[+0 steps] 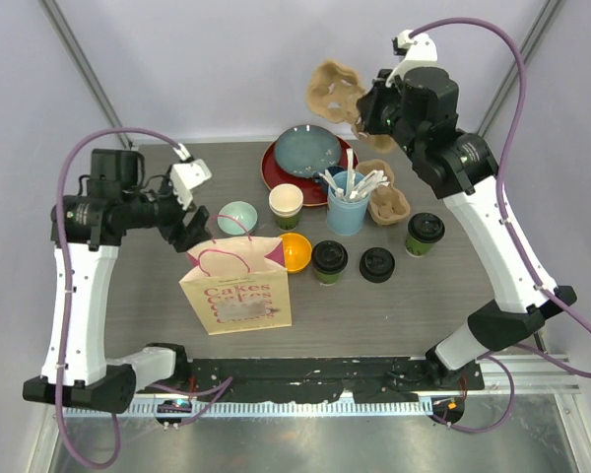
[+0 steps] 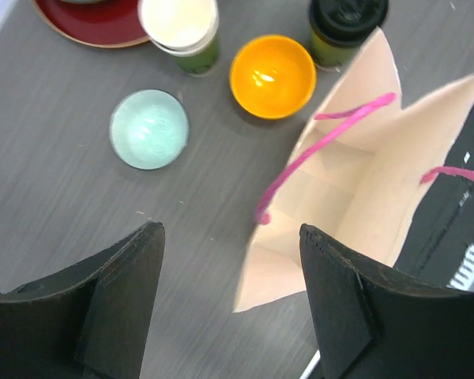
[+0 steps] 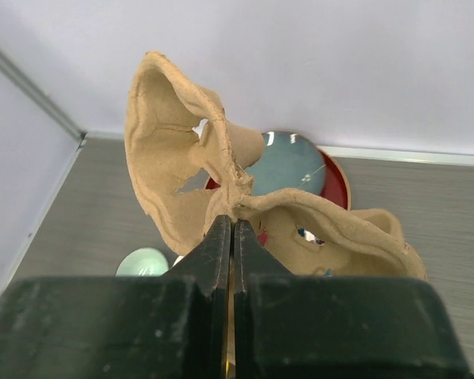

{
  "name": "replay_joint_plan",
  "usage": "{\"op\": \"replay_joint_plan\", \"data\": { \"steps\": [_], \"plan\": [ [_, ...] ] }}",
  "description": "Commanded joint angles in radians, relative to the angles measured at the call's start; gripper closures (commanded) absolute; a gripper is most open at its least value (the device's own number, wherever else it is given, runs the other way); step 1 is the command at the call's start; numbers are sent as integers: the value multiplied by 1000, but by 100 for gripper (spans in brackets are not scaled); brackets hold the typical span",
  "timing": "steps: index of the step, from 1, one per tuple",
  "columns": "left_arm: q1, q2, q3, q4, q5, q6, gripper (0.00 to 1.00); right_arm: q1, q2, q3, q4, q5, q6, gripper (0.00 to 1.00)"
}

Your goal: Pack the takeout coffee

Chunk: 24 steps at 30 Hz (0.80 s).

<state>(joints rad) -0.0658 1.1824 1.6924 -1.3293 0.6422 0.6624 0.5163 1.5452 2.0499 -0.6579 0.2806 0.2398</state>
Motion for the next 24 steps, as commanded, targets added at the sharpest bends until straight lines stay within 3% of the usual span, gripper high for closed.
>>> {"op": "replay_joint_plan", "data": {
  "steps": [1,5,13,16,19,20,24],
  "plan": [
    [-100,5,-68,-157,-122,8,27,40,-23,27,-5,-75,-17,99],
    [-129,20,-103,-166,-145,48,28,70,-31,20,-16,-106,-5,99],
    [-187,40,-204,-31,-251,-15,32,131,-33,18,-8,-159,10,99],
    [-213,48,-232,-28,-263,-20,44,162,-37,23,-9,-173,15,99],
    [-218,40,-227,-33,-251,-21,72,197,-48,18,-9,-176,9,99],
    [-220,36,-215,-34,-243,-30,87,205,-53,13,-5,-198,4,99],
    [-218,5,-191,-31,-182,-49,99,248,-85,-30,53,-314,-13,99]
  ]
}}
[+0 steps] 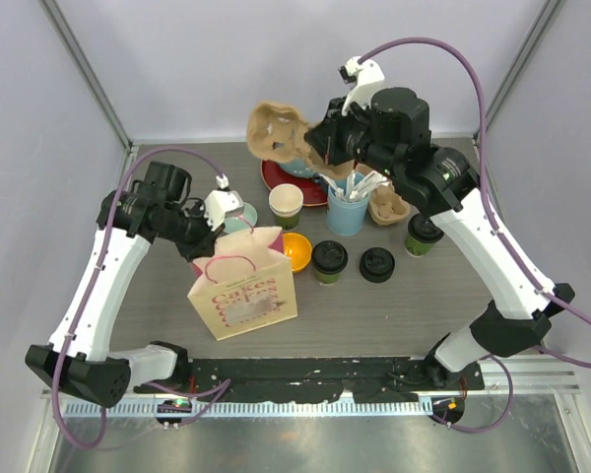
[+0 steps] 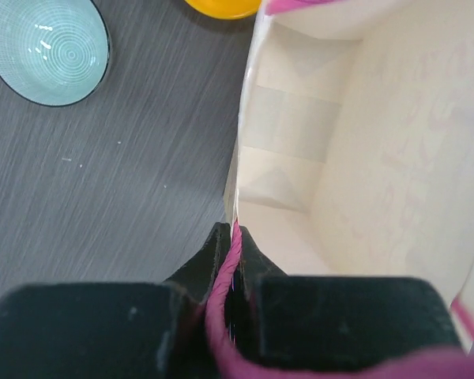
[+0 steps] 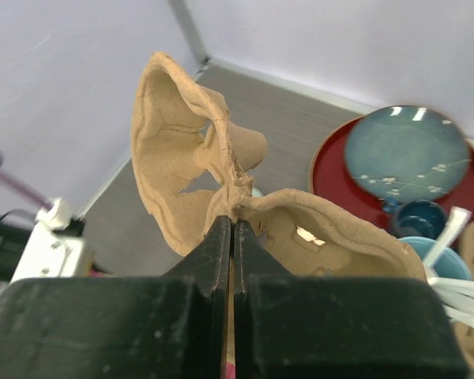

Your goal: Pack the takeout coffee

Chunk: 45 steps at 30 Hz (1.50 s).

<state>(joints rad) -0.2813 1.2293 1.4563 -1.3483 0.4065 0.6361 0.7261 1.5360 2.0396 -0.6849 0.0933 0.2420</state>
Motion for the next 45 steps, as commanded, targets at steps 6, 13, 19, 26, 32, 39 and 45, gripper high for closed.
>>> {"op": "replay_joint_plan", "data": {
  "steps": [6,13,19,26,32,39,45],
  "plan": [
    [-2,-56,47,20,40,-87,100,55,-135,-137,228,-367,28,99],
    [-4,-37,56,38,23,-193,100,64,-261,-476,631,-516,150,99],
    [-2,-37,35,38,35,-210,100,105,-274,-602,838,-563,204,99],
    [-4,-57,30,58,74,-228,100,162,-303,-786,1080,-589,256,99],
    [-4,-59,30,61,89,-230,100,167,-304,-933,1214,-604,283,99],
    [-4,-74,35,60,100,-227,100,167,-269,-953,1086,-609,218,99],
    [-2,-80,30,92,86,-243,100,165,-277,-1001,1015,-638,227,99]
  ]
}}
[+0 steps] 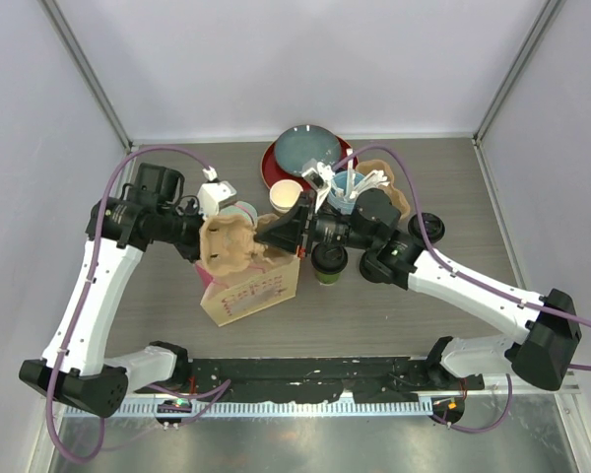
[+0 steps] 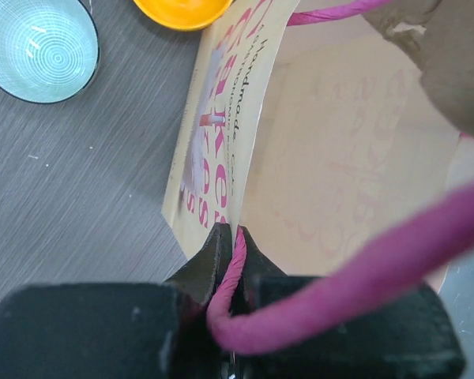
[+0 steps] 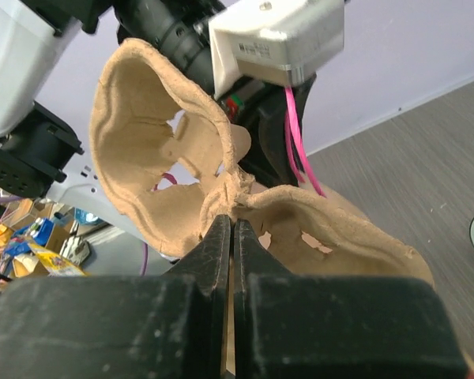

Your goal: Pack the takeout coffee

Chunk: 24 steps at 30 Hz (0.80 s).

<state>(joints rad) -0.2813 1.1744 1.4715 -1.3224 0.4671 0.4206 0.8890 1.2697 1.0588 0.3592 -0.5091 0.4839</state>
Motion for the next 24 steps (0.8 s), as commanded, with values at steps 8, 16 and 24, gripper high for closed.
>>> {"op": "replay_joint_plan", "data": {
  "steps": [8,16,24],
  "plan": [
    [-2,-30,21,146,-76,-94,100,4,-59,-100,-196,33,-60,99],
    [-1,-25,26,153,-64,-94,100,4,-96,-120,-336,105,-105,99],
    [-35,-58,23,143,-39,-163,100,71,-40,44,-526,366,-186,99]
  ]
}}
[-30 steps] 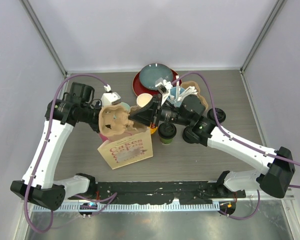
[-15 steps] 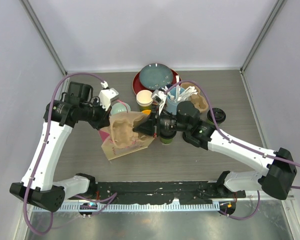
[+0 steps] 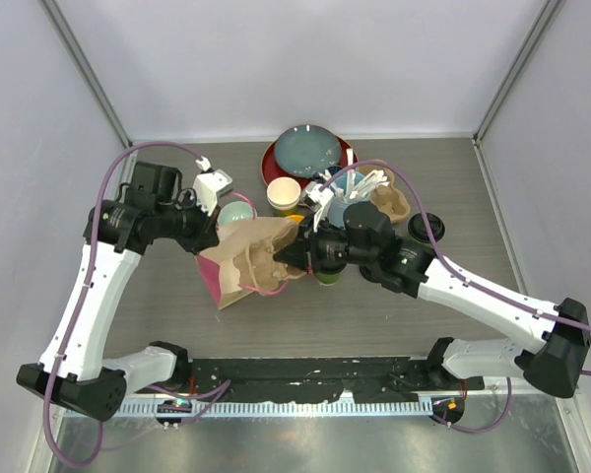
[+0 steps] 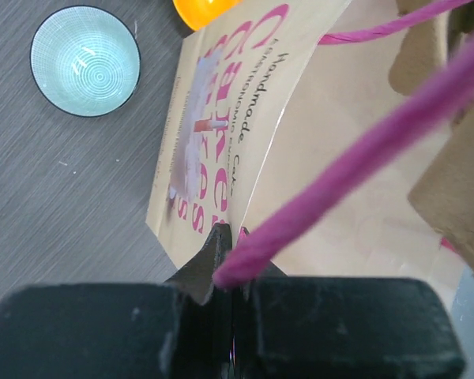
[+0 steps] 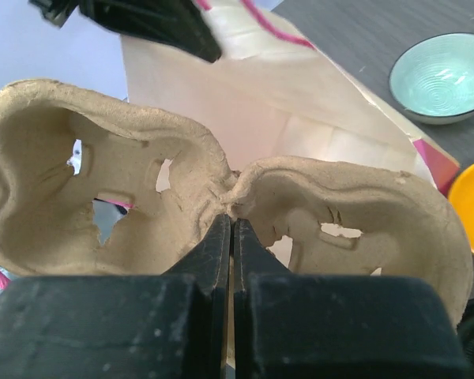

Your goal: Pack the takeout coffee

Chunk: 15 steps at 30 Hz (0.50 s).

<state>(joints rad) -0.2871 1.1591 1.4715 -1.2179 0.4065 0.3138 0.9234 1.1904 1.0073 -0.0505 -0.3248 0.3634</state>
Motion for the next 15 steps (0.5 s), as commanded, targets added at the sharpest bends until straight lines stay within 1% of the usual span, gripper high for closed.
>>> {"op": "replay_joint_plan", "data": {
  "steps": [1,3,7,12,15],
  "plan": [
    [-40,-41,20,38,5,-62,100,48,54,138,-139,202,-76,99],
    [-64,-41,10,41,-38,-77,100,80,101,177,-187,266,-115,99],
    [-92,-39,10,41,-60,-94,100,126,162,261,-238,361,-161,99],
    [-127,-42,13,35,-95,-99,100,199,201,367,-291,499,-202,99],
    [-130,-45,21,31,-110,-94,100,210,206,390,-292,526,-204,99]
  ]
}}
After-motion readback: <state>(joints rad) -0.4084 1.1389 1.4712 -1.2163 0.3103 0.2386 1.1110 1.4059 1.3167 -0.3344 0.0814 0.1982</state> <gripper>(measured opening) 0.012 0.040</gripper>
